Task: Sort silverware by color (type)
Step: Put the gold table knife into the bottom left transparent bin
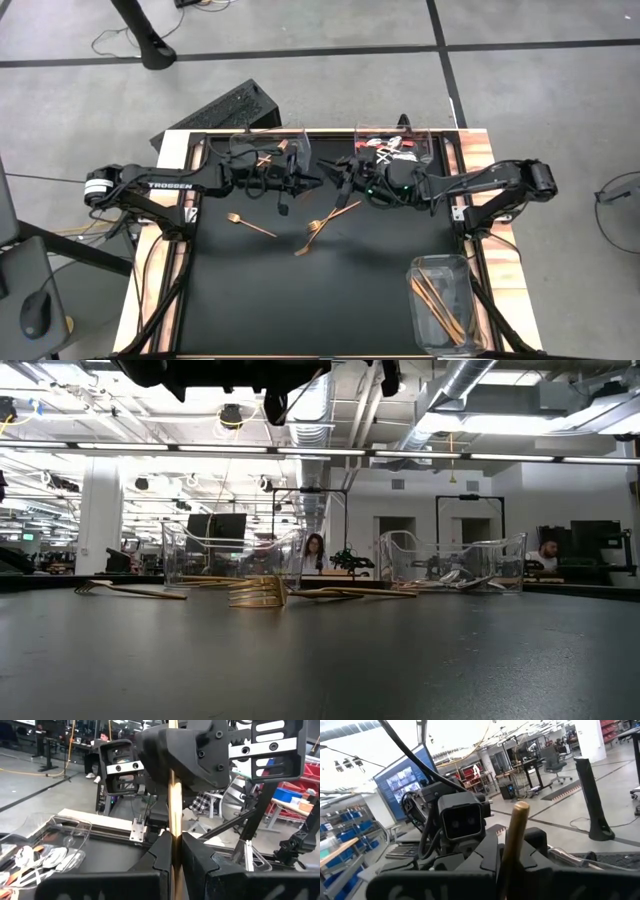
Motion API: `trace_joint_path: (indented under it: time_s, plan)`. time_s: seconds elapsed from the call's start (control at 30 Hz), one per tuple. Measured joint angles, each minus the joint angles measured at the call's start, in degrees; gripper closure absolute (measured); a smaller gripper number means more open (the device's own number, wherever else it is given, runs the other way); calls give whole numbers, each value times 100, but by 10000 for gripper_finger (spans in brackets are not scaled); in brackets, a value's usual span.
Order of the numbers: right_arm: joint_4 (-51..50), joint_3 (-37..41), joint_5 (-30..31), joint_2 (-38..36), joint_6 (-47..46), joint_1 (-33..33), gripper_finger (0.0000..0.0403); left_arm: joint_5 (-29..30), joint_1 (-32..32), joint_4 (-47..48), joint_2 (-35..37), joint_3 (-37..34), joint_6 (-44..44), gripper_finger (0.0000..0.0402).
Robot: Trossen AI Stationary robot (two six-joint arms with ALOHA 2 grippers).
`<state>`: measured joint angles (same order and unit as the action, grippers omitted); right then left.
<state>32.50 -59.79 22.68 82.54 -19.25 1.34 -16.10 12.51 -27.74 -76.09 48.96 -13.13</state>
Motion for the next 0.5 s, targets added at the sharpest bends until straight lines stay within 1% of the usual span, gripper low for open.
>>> trace_joint_path:
  time_s: [0.27, 0.5]
  plan:
    - [-478, -7, 155, -4, -104, 0, 376, 156, -2, 108, 0, -6, -83, 390]
    - [-552, -4, 149, 0, -1, 1, 376, 164, -2, 289, 0, -8, -101, 390]
